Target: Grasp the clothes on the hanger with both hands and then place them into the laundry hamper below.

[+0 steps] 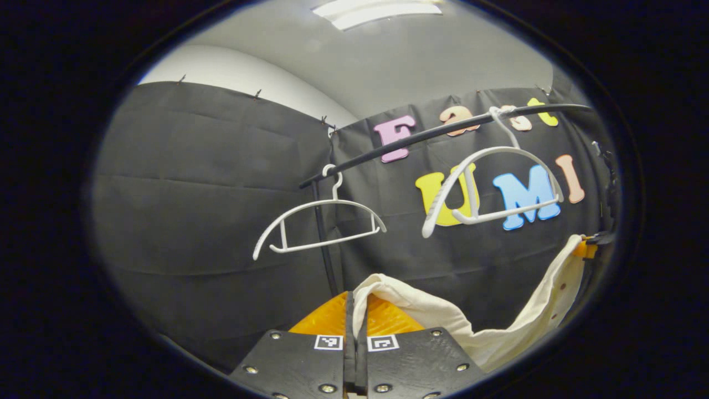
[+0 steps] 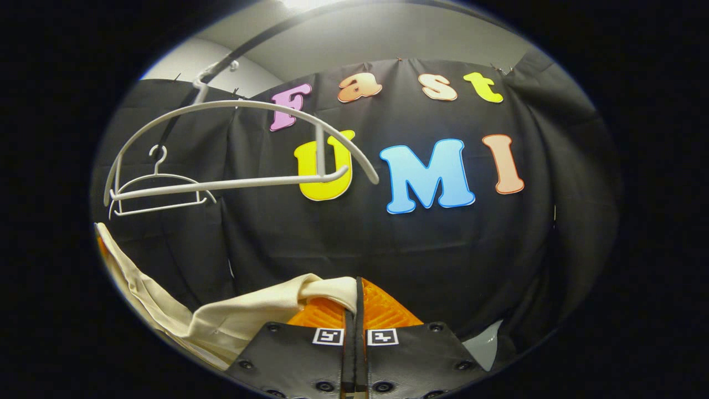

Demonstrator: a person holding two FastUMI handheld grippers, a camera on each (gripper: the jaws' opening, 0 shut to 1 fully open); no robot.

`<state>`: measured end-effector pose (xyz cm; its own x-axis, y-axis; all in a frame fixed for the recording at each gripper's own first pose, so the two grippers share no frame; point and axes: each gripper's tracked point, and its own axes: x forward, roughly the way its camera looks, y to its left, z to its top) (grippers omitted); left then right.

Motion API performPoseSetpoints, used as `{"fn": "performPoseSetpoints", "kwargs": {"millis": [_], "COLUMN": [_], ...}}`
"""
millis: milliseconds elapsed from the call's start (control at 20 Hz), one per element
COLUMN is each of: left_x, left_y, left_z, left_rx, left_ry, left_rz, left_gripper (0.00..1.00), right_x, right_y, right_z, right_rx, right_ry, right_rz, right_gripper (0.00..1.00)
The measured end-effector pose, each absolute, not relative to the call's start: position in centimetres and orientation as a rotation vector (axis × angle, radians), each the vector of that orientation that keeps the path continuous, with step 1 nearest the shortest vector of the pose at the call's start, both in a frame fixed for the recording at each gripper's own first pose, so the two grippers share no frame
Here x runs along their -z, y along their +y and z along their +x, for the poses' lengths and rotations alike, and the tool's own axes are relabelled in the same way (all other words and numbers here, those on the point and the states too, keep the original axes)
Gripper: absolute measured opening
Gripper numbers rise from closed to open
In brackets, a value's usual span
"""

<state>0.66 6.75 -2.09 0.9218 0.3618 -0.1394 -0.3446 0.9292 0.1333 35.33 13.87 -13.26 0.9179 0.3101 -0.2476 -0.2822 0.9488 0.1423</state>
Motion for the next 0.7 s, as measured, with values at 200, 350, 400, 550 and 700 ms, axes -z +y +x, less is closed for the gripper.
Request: {"fn": "performPoseSetpoints", "kwargs": {"millis": [200, 350, 400, 550, 700], "left_x": [1.7, 1.6, 1.5, 1.6, 2.3], "left_y": [6.2, 4.9, 4.3, 3.4, 2.2], "left_z": [-0.3, -1.9, -2.8, -4.2, -5.4], "left_rx": [-0.325, -0.286, -0.274, -0.235, -0.201], "left_ry": [0.162, 0.152, 0.153, 0.149, 0.155], "left_rz": [0.102, 0.085, 0.084, 0.081, 0.068], "left_gripper": [0.02, 0.02, 0.02, 0.02, 0.02], "right_x": [11.8, 10.7, 10.4, 9.9, 10.2], "right_y": [15.4, 17.0, 17.5, 19.3, 21.4], "right_z": [31.2, 27.4, 26.2, 23.4, 20.4], "right_rx": [-0.357, -0.403, -0.418, -0.468, -0.525], "right_ry": [0.260, 0.257, 0.254, 0.250, 0.268], "right_rz": [0.089, 0.097, 0.099, 0.090, 0.107], "right_gripper": [0.01, 0.01, 0.01, 0.01, 0.01]}}
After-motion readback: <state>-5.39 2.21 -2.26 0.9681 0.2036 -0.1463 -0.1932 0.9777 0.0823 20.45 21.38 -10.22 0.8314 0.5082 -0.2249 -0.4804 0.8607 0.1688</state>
